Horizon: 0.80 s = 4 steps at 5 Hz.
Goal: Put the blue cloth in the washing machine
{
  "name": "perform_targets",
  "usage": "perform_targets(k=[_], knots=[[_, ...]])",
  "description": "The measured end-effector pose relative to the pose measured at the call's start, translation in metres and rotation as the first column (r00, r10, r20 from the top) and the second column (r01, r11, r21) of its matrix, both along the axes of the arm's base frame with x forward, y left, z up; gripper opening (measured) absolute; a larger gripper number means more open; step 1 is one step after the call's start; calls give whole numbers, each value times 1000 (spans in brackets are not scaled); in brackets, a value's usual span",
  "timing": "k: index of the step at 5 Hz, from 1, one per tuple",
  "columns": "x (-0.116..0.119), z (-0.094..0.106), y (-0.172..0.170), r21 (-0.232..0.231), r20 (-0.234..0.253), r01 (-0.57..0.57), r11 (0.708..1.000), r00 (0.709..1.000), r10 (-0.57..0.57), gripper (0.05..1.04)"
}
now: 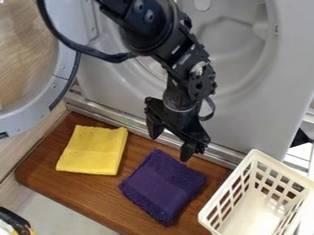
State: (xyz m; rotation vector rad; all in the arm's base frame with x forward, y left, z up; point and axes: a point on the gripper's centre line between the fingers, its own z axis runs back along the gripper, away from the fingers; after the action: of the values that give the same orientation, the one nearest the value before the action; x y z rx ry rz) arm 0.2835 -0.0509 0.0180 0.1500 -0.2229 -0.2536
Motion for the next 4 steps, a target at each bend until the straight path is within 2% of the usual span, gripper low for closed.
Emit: perform_targets(k=[1,2,3,4], knots=[[-3,-10,-1,-2,-33,-4,1000,999,4,999],[-10,-42,4,-30,-126,-20,999,992,16,999],[-14,-72,10,-43,-197,-29,999,980,20,999],[-11,-93,23,-53,-227,-56,997,973,42,998]])
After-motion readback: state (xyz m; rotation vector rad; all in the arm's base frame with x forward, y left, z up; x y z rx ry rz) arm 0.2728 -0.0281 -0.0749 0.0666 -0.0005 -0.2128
